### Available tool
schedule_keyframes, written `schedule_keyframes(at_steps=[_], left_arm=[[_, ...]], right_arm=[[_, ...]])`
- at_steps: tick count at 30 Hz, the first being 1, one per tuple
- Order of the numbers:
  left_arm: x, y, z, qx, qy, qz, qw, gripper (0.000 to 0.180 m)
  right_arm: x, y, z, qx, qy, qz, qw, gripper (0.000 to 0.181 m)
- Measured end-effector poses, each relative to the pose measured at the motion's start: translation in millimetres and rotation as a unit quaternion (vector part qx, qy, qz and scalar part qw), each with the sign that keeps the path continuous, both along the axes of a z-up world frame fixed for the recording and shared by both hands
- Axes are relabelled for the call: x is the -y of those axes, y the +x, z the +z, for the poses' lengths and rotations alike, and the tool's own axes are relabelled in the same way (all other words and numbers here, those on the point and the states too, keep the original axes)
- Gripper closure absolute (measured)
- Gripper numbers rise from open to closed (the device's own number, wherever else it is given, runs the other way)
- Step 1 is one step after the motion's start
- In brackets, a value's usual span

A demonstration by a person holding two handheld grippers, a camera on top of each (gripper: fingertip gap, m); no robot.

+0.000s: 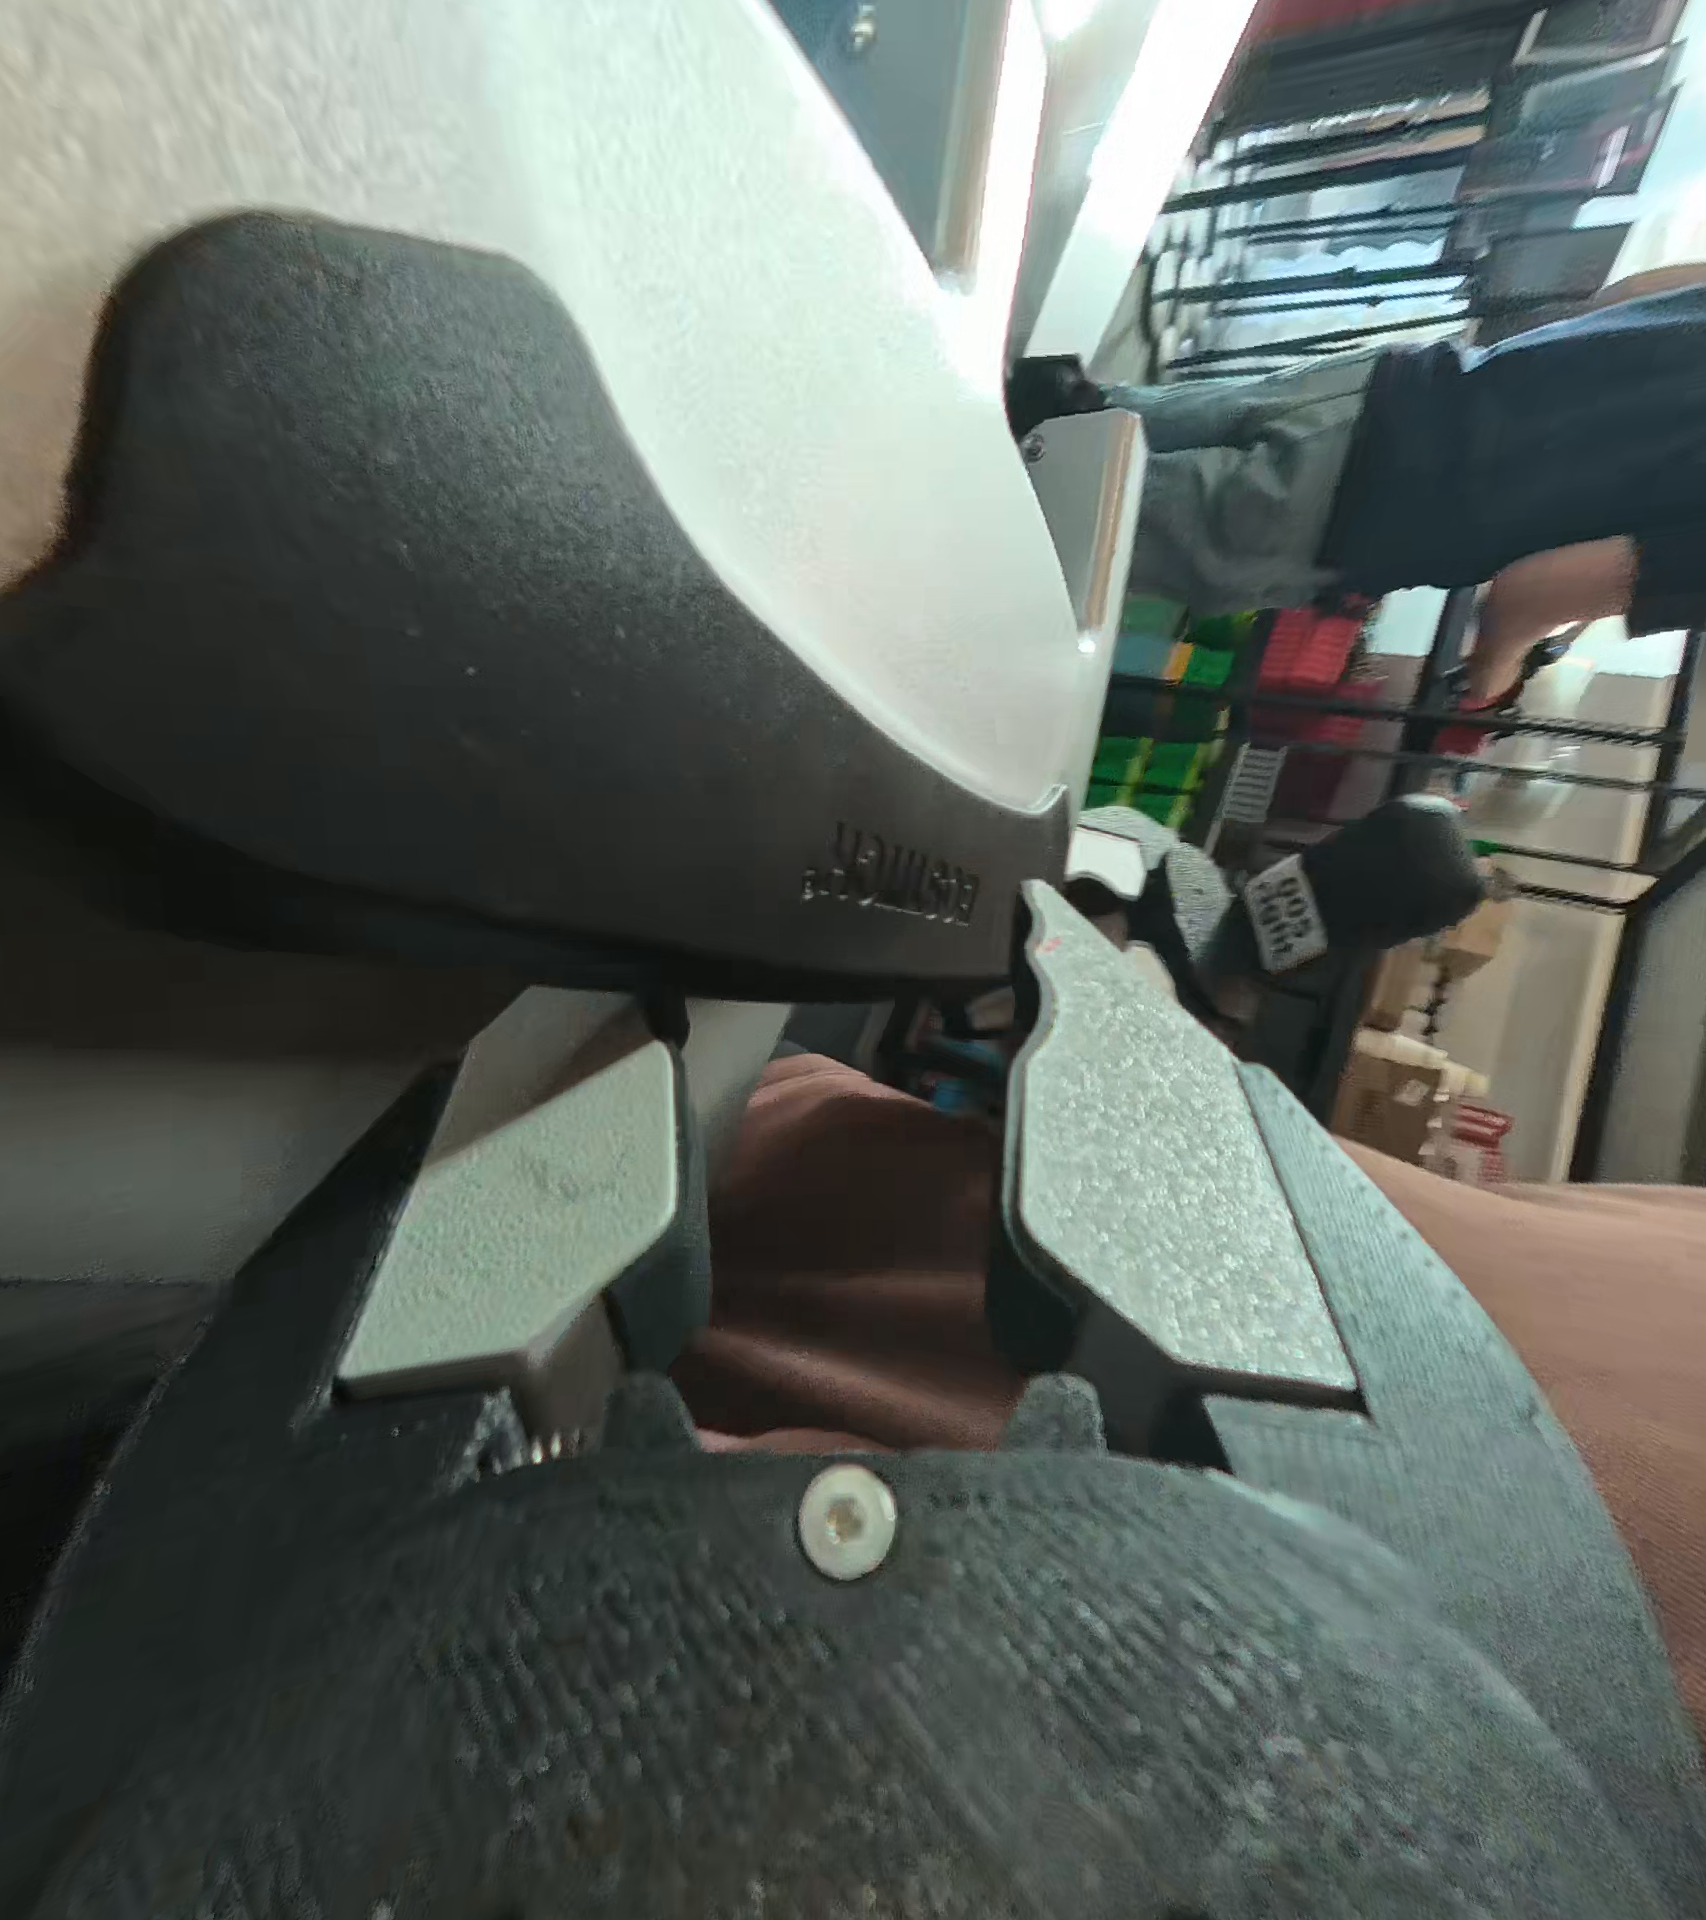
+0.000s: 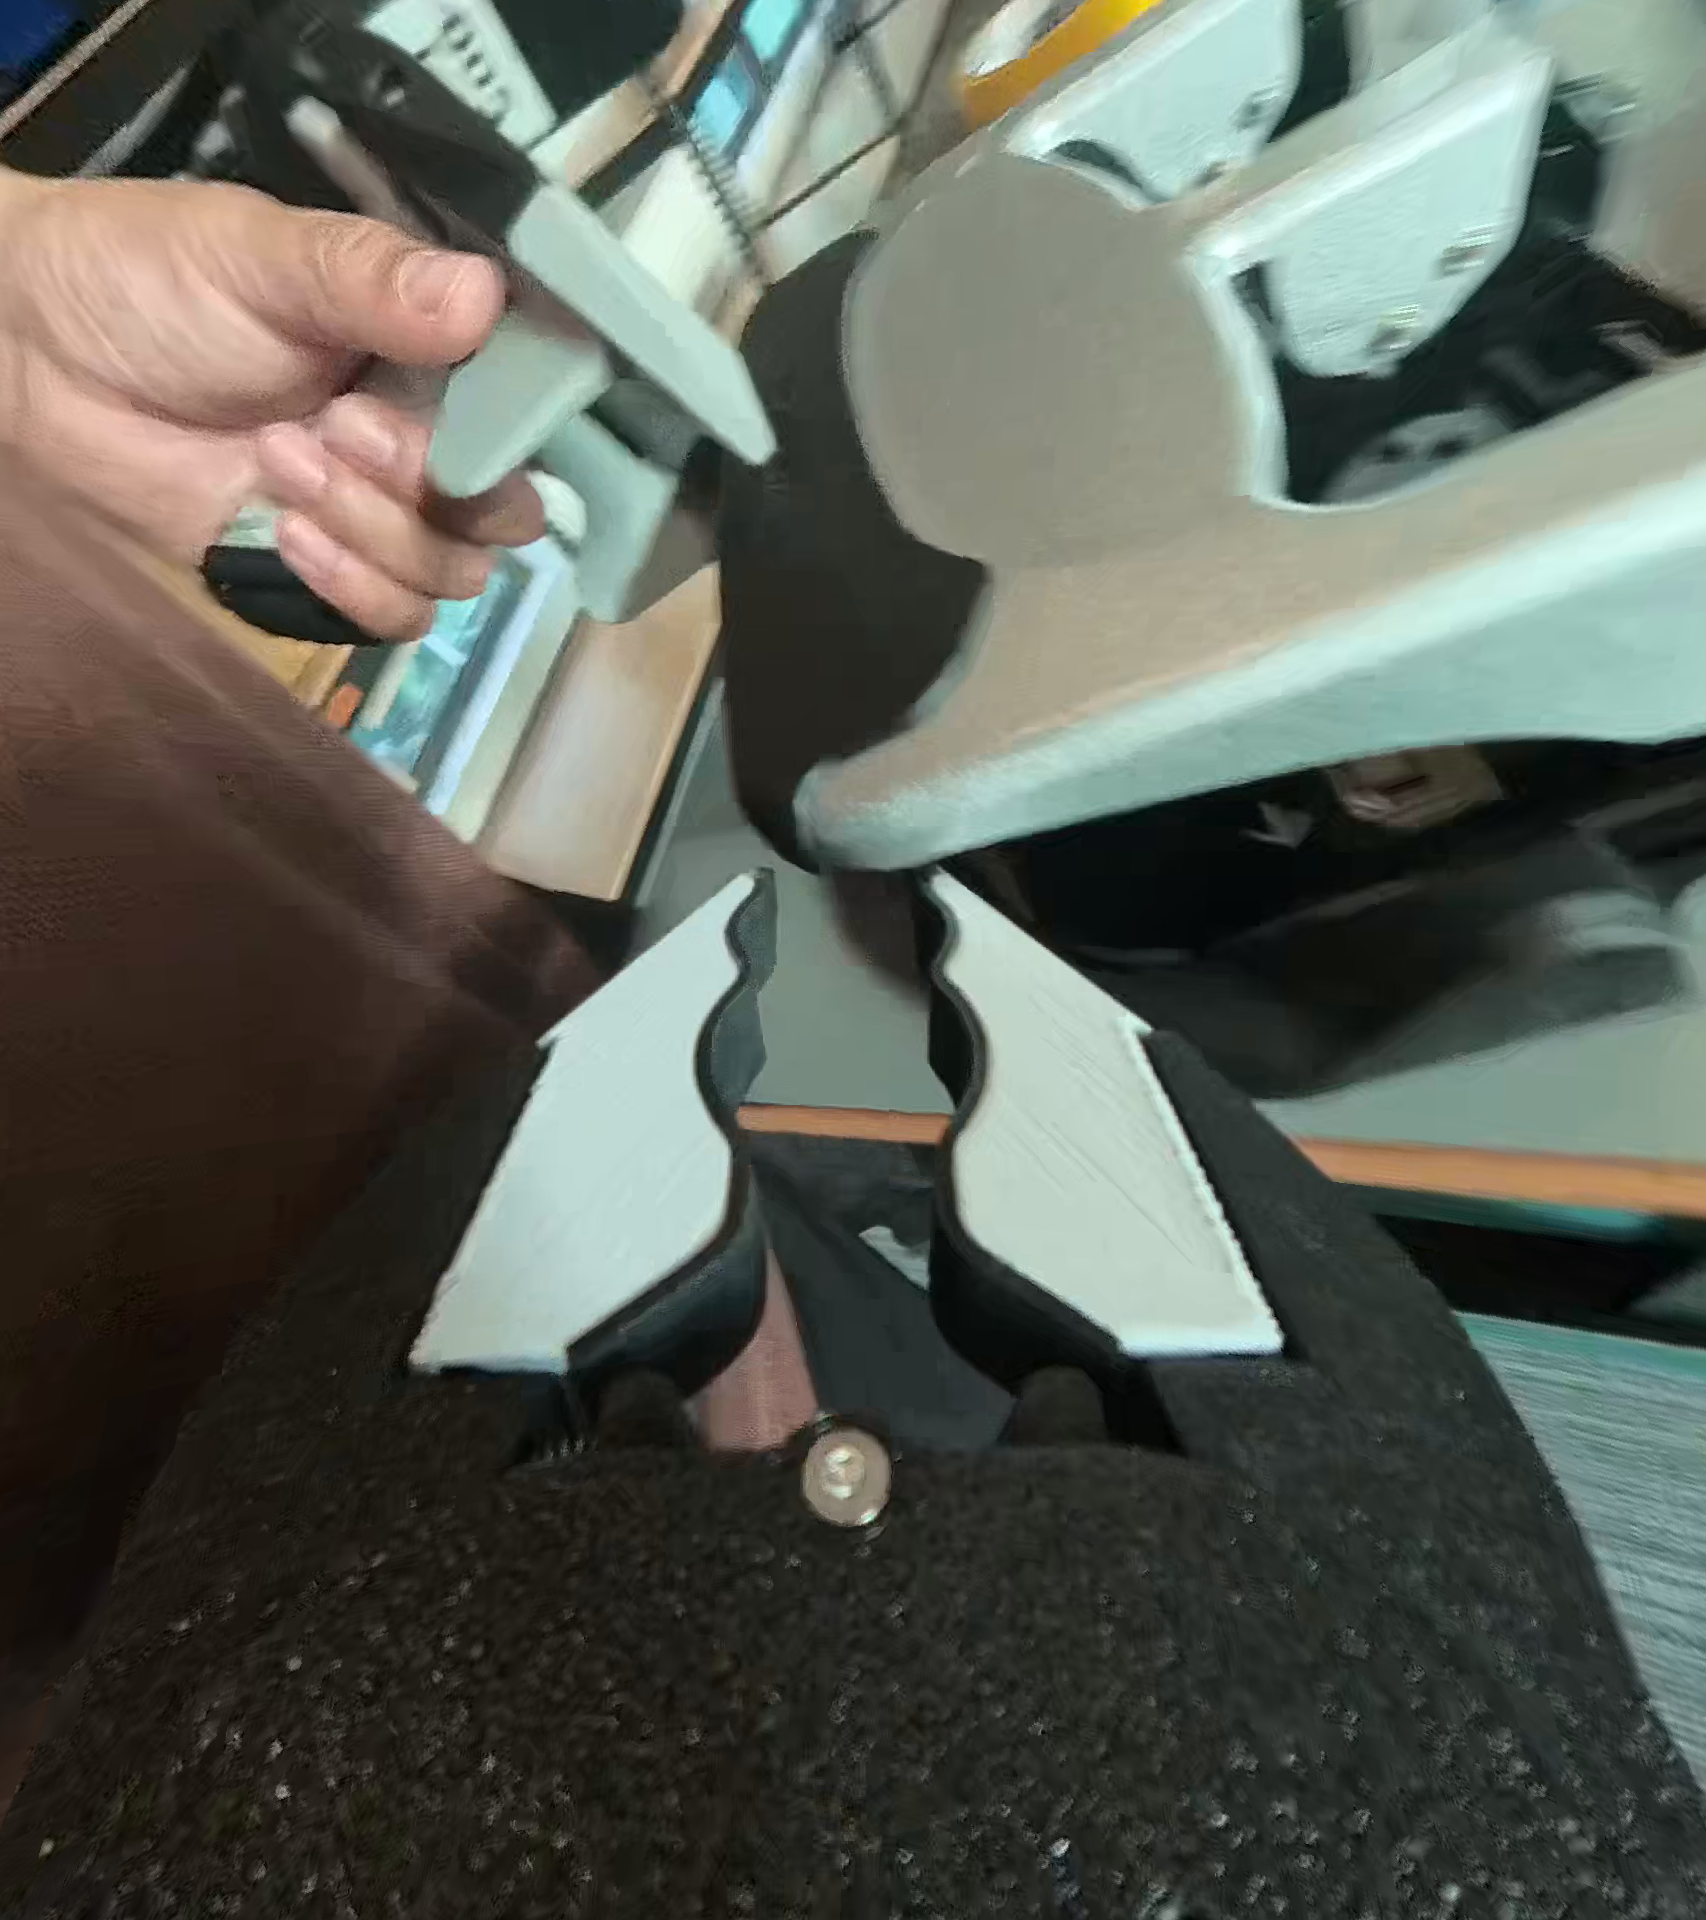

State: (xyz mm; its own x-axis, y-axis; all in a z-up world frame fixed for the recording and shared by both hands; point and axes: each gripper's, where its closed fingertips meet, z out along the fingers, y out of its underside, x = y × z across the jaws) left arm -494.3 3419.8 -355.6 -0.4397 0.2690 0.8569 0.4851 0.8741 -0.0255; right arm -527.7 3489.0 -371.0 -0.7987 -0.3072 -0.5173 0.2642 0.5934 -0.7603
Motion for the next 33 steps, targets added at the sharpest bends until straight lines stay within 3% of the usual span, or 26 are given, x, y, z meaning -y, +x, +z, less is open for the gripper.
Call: schedule_keyframes(at_steps=[2,5,6,10,20,28,30,33], left_arm=[[-5.1,-9.8,1.9,-0.014,0.053,0.032,0.998,0.12],[0.2,-13.8,-0.2,-0.025,0.091,0.095,0.991,0.14],[1.3,-14.5,1.7,-0.035,0.106,0.111,0.988,0.144],[2.1,-15.4,5.1,-0.04,0.118,0.132,0.983,0.149],[4.5,-18.1,12.7,-0.047,0.113,0.149,0.981,0.152],[2.2,-15.4,8.5,-0.048,0.113,0.13,0.984,0.15],[1.5,-13.9,5.4,-0.053,0.118,0.129,0.983,0.15],[1.5,-14.1,6.0,-0.058,0.118,0.128,0.983,0.151]], right_arm=[[-5.2,-33.2,-13.9,-0.046,0.018,-0.063,0.997,0.162],[-8.1,-77.9,-27.1,-0.089,0.052,-0.141,0.985,0.153],[-6.2,-85.2,-29.3,-0.095,0.061,-0.149,0.982,0.137],[10.3,-99.0,-39.7,-0.127,0.092,-0.173,0.972,0.111],[27.6,-88.5,-39.4,-0.108,0.128,-0.124,0.978,0.118],[6.8,-85.0,-35.6,-0.049,0.12,-0.095,0.987,0.121],[-1.9,-75.0,-36.5,-0.038,0.131,-0.076,0.988,0.13],[-3.4,-70.9,-37.9,-0.067,0.136,-0.075,0.986,0.131]])
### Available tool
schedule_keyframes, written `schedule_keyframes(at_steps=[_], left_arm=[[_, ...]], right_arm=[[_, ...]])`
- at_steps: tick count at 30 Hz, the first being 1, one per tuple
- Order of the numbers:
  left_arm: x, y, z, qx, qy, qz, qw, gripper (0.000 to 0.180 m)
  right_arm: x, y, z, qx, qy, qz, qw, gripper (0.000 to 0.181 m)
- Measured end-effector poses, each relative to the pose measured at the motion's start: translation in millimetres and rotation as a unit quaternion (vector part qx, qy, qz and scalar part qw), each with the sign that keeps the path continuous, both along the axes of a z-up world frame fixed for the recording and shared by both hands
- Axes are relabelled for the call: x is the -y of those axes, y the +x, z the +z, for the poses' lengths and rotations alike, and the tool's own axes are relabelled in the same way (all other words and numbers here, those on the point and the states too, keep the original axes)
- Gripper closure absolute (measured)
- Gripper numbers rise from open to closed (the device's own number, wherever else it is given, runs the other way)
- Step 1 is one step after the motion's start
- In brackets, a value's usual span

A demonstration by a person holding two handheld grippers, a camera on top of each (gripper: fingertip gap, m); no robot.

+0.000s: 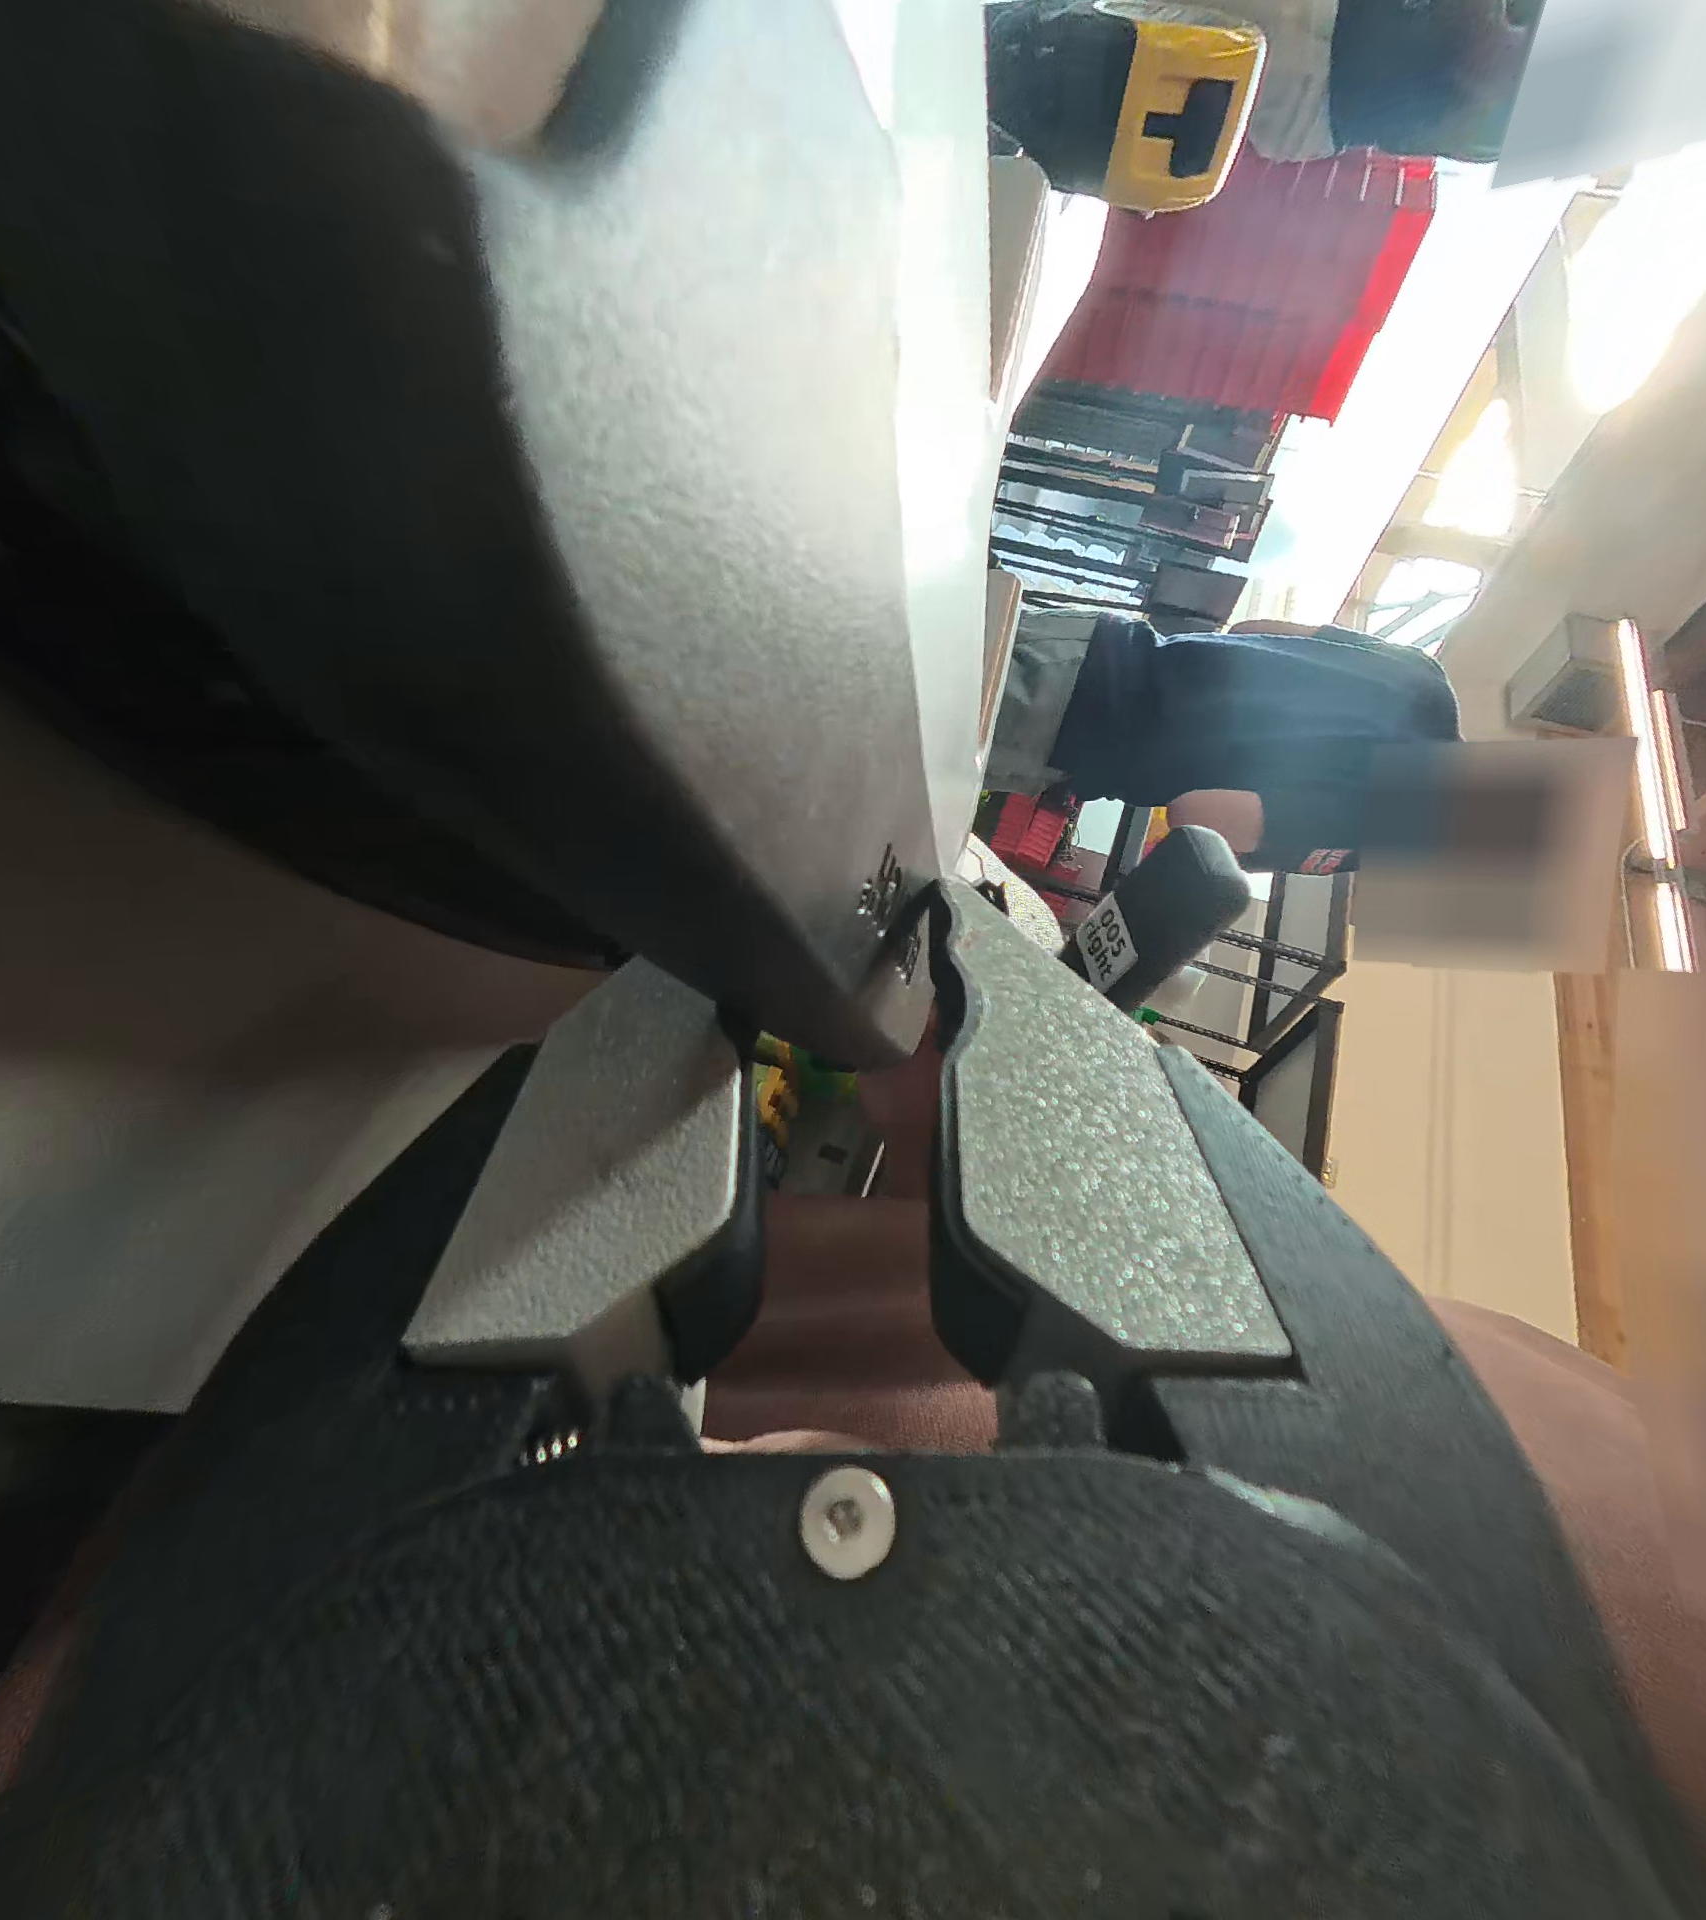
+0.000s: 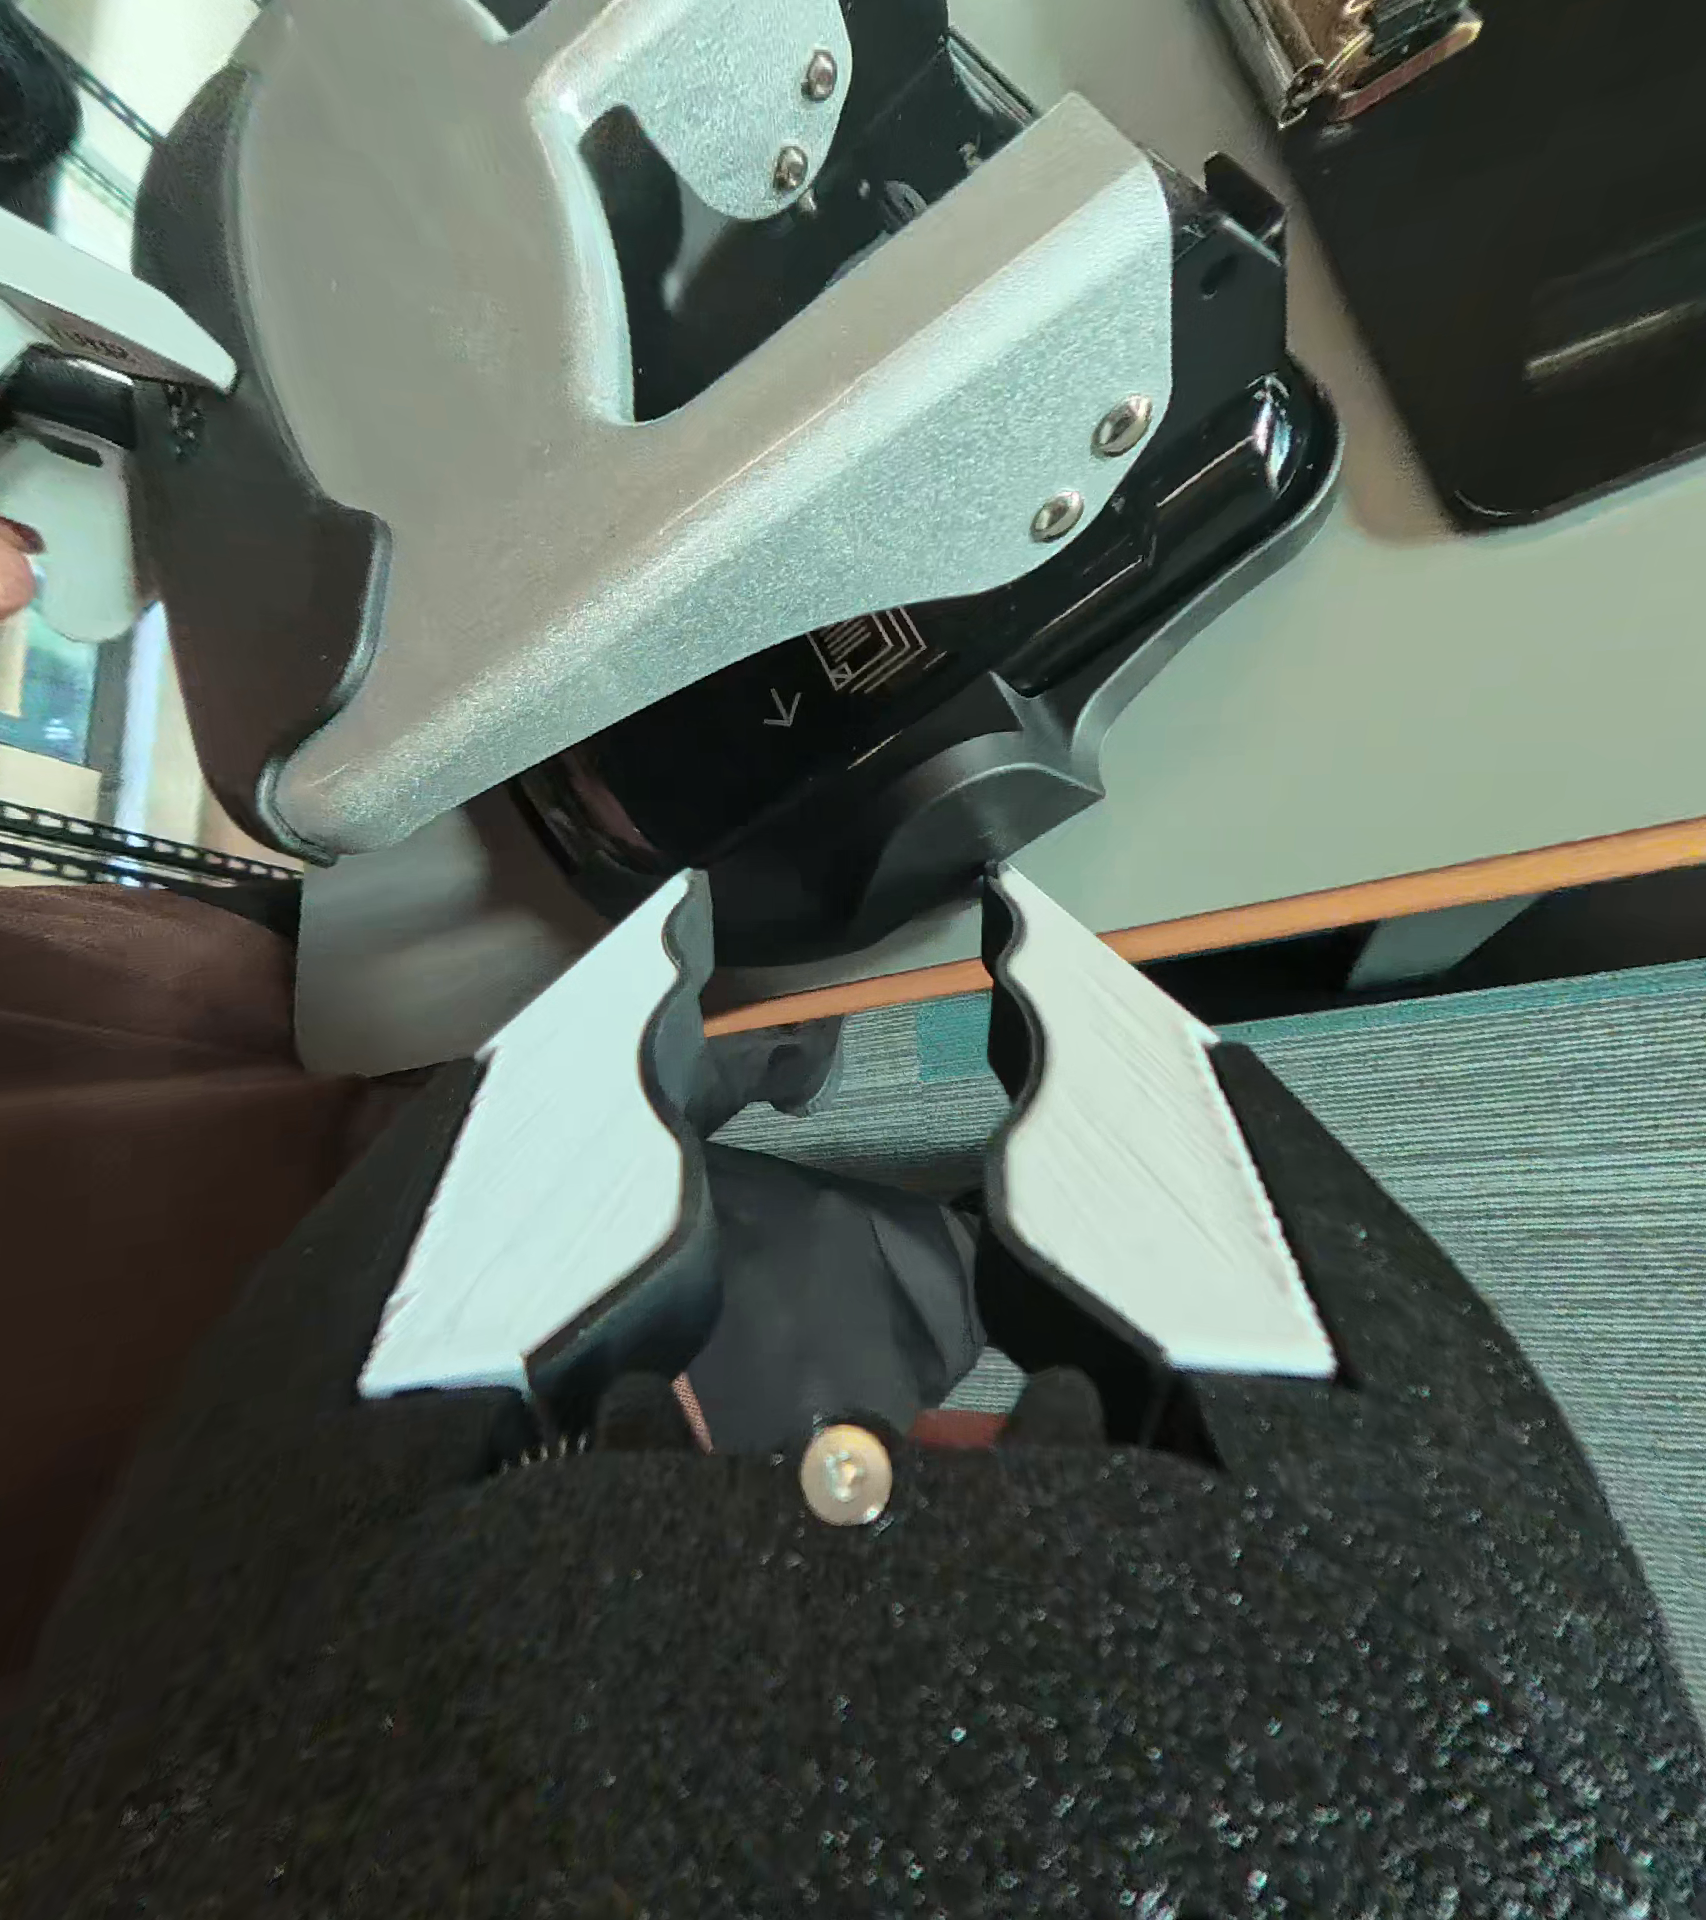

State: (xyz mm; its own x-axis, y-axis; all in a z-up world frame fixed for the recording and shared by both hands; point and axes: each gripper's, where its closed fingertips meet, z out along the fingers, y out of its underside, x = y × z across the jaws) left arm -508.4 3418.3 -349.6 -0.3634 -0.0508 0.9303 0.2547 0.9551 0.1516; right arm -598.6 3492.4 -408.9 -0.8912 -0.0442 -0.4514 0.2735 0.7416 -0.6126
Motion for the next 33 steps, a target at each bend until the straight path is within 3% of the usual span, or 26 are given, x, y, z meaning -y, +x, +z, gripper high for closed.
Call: schedule_keyframes(at_steps=[6,12,22,26,30,33], left_arm=[[-0.4,0.2,-0.5,0.001,-0.005,-0.01,1.0,0.15],[0.3,3.0,-5.4,0.024,-0.045,-0.046,0.998,0.142],[1.5,2.3,-6.1,-0.022,-0.061,-0.061,0.996,0.14],[5.9,19.4,-6.8,0.011,-0.164,-0.105,0.981,0.135],[31.6,54.0,-7.8,0.096,-0.362,-0.197,0.906,0.126],[36.4,60.0,-3.4,0.092,-0.42,-0.219,0.876,0.127]], right_arm=[[-3.3,-0.1,1.9,0.045,0.013,0.004,0.999,0.135],[-0.6,-5.9,24.9,0.109,-0.039,0.017,0.993,0.126],[27.0,-59.4,46.8,0.01,-0.044,0.049,0.998,0.13],[62.0,-67.2,60.6,-0.02,-0.009,0.131,0.991,0.15],[93.6,-53.7,39.5,-0.052,0.125,0.254,0.958,0.155],[101.9,-49.0,13.8,-0.128,0.198,0.318,0.918,0.161]])
